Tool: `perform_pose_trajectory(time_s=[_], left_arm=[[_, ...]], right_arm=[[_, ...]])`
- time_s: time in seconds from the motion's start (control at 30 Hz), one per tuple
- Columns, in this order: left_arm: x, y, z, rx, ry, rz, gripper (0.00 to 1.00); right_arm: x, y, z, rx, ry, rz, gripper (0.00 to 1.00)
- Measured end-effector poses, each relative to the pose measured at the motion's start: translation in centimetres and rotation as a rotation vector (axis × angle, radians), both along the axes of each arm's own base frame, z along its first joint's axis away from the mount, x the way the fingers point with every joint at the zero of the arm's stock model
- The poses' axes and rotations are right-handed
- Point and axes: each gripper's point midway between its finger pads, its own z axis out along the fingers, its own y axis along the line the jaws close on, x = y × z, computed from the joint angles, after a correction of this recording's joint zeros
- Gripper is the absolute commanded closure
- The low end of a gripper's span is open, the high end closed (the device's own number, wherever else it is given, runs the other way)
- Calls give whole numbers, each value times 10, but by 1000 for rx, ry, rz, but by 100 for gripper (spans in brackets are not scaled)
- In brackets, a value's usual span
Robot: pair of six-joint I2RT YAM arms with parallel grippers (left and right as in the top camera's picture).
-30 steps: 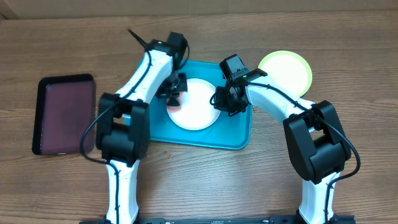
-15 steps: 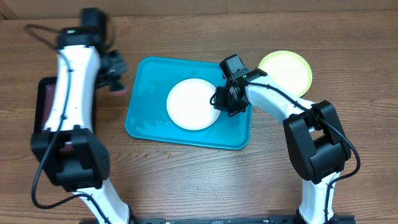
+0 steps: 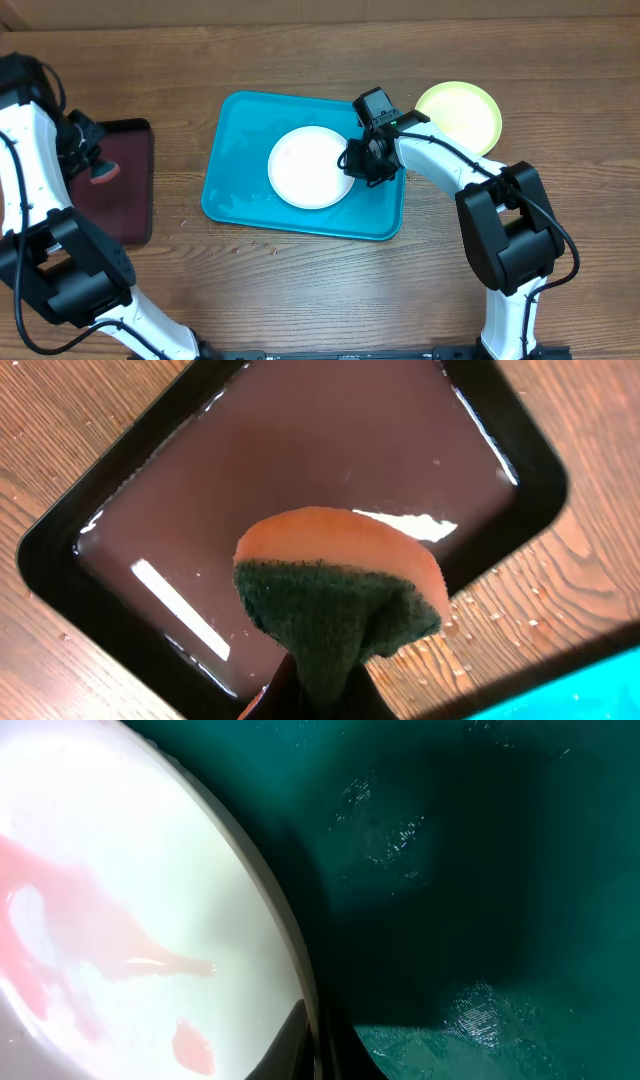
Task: Clean dirty plates on tray and stack at the side
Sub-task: 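Carry the sponge left to the water tray with the left gripper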
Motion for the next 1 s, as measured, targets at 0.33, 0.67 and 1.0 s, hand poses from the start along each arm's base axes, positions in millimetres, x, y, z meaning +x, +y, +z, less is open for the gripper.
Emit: perform_pose_trajectory(time_s=[0.33,0.67,1.0], left_arm=[[-1,-2,-33,-20,-4,2,96],[-1,0,-38,-6,-3,4,96],[5,15,-35,72,-18,17,96]], right_arm=[[0,0,0,0,2,0,96],[0,0,0,1,-1,0,96],[0,0,0,1,-1,0,96]])
